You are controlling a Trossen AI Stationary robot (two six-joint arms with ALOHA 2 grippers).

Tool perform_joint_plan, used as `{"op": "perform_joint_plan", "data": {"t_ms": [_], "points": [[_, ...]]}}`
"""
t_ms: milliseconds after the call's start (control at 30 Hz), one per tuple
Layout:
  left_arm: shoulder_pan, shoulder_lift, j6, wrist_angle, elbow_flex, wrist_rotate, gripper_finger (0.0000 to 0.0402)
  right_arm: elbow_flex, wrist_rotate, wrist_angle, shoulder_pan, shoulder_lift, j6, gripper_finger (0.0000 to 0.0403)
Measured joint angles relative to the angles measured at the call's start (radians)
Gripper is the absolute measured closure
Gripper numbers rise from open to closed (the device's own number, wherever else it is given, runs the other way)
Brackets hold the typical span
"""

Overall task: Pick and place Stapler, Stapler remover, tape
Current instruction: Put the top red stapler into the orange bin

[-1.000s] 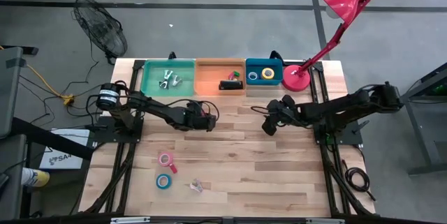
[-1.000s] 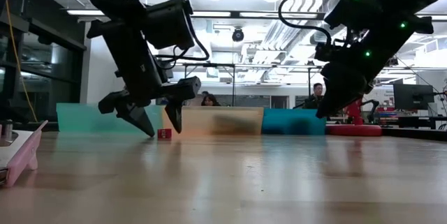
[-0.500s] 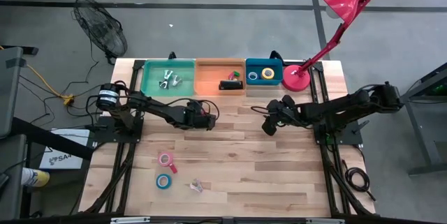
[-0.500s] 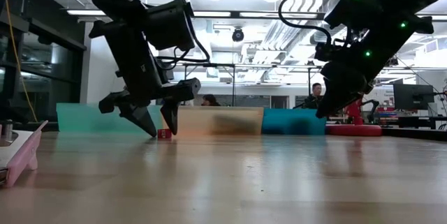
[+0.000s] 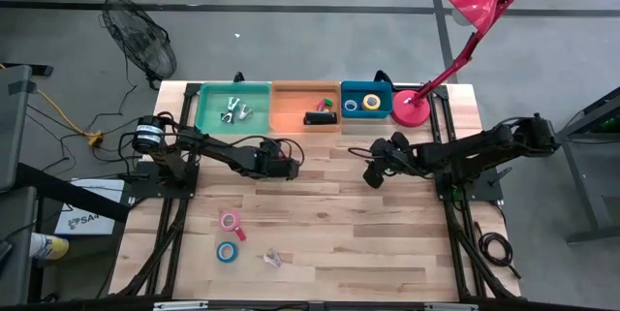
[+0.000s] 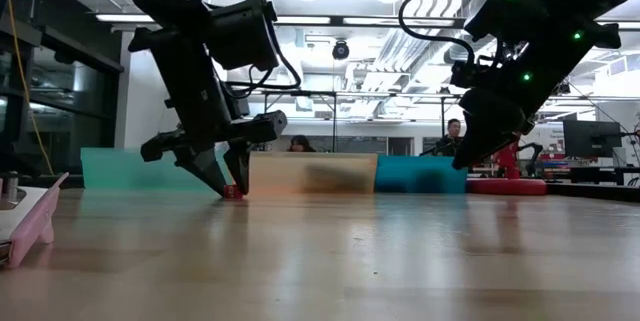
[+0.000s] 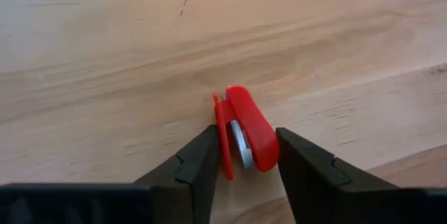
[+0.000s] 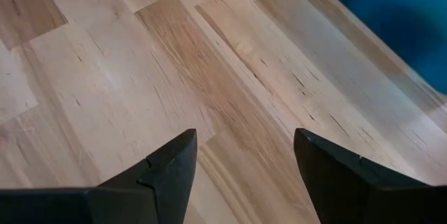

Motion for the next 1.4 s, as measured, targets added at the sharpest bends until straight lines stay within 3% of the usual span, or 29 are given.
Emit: {"op": "perform_joint_plan", "data": {"t_ms": [433,700,900,1233,1400], "points": [[-0.002,0.0,0.074,-0.003,0.0,0.007,0.0343,0.0,0.0,0.0,0.0,0.0,-0.001,0.0172],[-0.002,-0.016,0.146,-0.002,0.001,-0.001,0.0343,0.0,-0.001,0.0,0.0,0.0,-0.003,0.0172],[0.023,-0.064,0.23,-0.091,0.074,-0.02,0.0343,0.0,-0.001,0.001,0.0,0.0,-0.011,0.0172],[0.195,-0.074,0.558,-0.132,0.251,-0.042,0.0343,0.0,0.004,0.005,0.0,0.0,-0.052,0.0172],[0.302,-0.074,0.86,-0.117,0.327,-0.012,0.0343,0.0,0.0,0.004,0.0,0.001,-0.097,0.0172]]}}
